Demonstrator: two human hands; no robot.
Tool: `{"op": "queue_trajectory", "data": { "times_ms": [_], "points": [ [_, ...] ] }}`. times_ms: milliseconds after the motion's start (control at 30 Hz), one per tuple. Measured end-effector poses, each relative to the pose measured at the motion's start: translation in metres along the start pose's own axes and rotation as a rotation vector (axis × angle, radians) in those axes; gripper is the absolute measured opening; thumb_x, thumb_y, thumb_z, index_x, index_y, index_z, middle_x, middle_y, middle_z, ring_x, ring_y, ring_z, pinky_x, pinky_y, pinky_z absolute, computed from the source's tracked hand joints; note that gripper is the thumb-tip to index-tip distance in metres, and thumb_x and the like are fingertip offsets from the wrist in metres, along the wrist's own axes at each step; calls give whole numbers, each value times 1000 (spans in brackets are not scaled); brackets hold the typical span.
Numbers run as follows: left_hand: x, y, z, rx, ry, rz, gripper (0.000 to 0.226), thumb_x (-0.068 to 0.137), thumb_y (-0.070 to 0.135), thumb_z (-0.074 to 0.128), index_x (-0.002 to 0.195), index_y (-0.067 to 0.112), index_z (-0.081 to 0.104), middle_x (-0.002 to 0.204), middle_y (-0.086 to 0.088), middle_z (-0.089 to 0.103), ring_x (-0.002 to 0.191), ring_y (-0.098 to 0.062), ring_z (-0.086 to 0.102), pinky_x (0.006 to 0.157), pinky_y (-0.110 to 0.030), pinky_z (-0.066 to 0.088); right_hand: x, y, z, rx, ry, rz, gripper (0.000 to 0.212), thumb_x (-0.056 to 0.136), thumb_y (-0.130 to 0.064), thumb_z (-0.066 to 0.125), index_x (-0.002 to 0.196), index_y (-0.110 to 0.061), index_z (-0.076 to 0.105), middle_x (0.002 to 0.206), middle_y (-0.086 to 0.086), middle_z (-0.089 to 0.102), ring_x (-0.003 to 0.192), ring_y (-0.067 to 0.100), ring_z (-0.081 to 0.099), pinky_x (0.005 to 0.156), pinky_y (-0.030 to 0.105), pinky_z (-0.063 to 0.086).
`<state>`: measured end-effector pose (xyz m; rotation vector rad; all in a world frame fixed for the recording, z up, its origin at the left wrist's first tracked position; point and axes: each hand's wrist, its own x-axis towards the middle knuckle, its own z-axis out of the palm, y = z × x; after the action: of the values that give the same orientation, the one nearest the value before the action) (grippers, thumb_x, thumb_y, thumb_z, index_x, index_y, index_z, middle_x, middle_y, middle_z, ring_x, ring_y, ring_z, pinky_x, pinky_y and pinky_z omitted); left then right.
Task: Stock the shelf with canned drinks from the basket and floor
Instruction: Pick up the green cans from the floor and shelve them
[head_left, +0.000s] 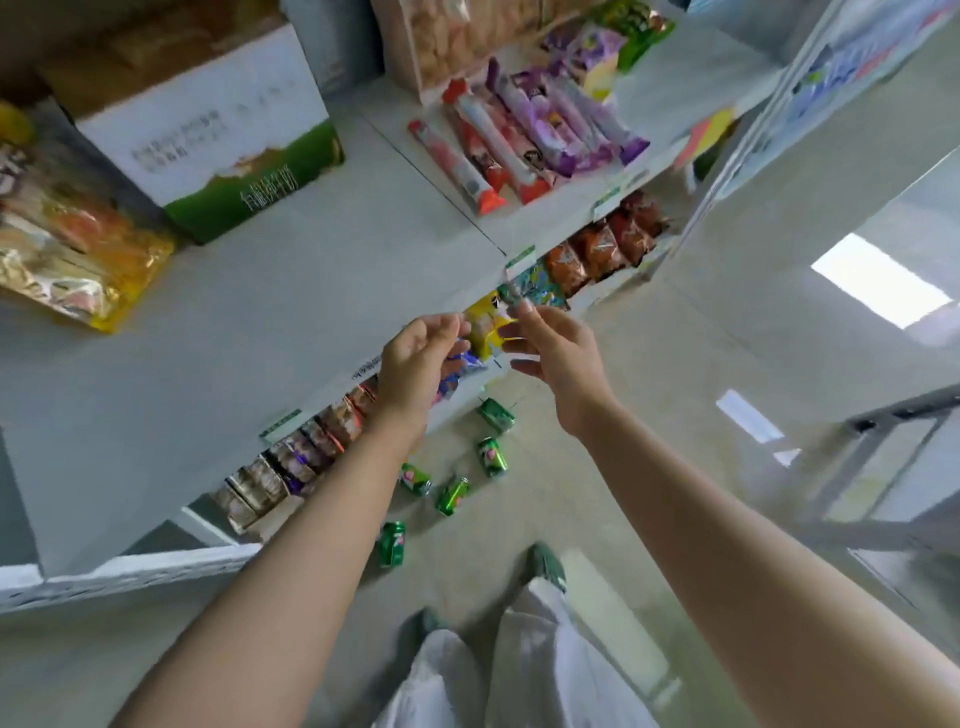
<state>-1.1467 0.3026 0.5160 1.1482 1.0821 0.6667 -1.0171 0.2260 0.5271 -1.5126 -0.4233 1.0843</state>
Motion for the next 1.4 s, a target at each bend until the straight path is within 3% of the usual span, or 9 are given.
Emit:
{"op": "queue_trajectory", "data": {
  "times_ms": [167, 333, 467, 867, 1033, 1200, 1300, 1400],
  "points": [
    [19, -86, 15, 46, 57, -164, 23, 97, 22, 57, 109, 5, 65, 100, -4, 70, 86, -12, 65, 85, -33, 55, 35, 71, -34, -50, 8, 142, 26, 97, -33, 56, 104, -10, 66, 87, 1, 69, 80, 14, 62, 75, 30, 49],
    [30, -191, 22, 78, 161, -310, 16, 96, 18, 57, 102, 6, 66, 89, 2, 70, 83, -12, 65, 71, -20, 54, 60, 161, -74, -106, 27, 302, 19, 97, -29, 56, 98, -14, 67, 82, -1, 69, 77, 14, 62, 74, 30, 49],
    [48, -279, 26, 36, 230, -426, 10, 95, 20, 59, 94, 15, 67, 90, -2, 71, 88, -21, 64, 79, -35, 55, 92, 235, -95, -162, 18, 371, 20, 97, -28, 56, 100, -12, 67, 84, 1, 70, 78, 16, 62, 73, 30, 49],
    [129, -507, 5, 51, 337, -591, 19, 94, 32, 60, 85, 17, 67, 90, -4, 71, 83, -17, 66, 80, -33, 54, 215, 454, -101, -350, -142, 433, 11, 94, -33, 59, 87, -26, 65, 91, 5, 71, 86, 21, 64, 84, 42, 53],
    [173, -593, -6, 80, 278, -679, 26, 92, 40, 61, 87, 15, 67, 94, -5, 71, 87, -18, 66, 87, -38, 54, 268, 543, -104, -400, -222, 517, 15, 92, -39, 61, 95, -25, 64, 96, 0, 69, 95, 21, 62, 90, 45, 52],
    [225, -658, -10, 198, 167, -649, 23, 90, 47, 62, 81, 25, 66, 103, -10, 69, 100, -26, 65, 93, -38, 53, 315, 614, -100, -393, -181, 525, 19, 92, -38, 61, 102, -22, 62, 94, -7, 65, 96, 16, 60, 90, 42, 51],
    [248, -694, -4, 273, 118, -682, 29, 91, 54, 56, 94, 26, 64, 102, 2, 67, 101, -20, 62, 91, -30, 46, 335, 647, -92, -398, -182, 524, 20, 93, -36, 59, 105, -20, 61, 91, -8, 63, 93, 16, 58, 93, 45, 50],
    [263, -726, 5, 267, 119, -732, 52, 87, 61, 56, 111, 16, 64, 110, -1, 67, 104, -20, 61, 99, -37, 46, 349, 678, -82, -395, -184, 518, 34, 93, -37, 58, 118, -14, 61, 100, 0, 64, 84, 8, 58, 85, 39, 51]
  ]
}}
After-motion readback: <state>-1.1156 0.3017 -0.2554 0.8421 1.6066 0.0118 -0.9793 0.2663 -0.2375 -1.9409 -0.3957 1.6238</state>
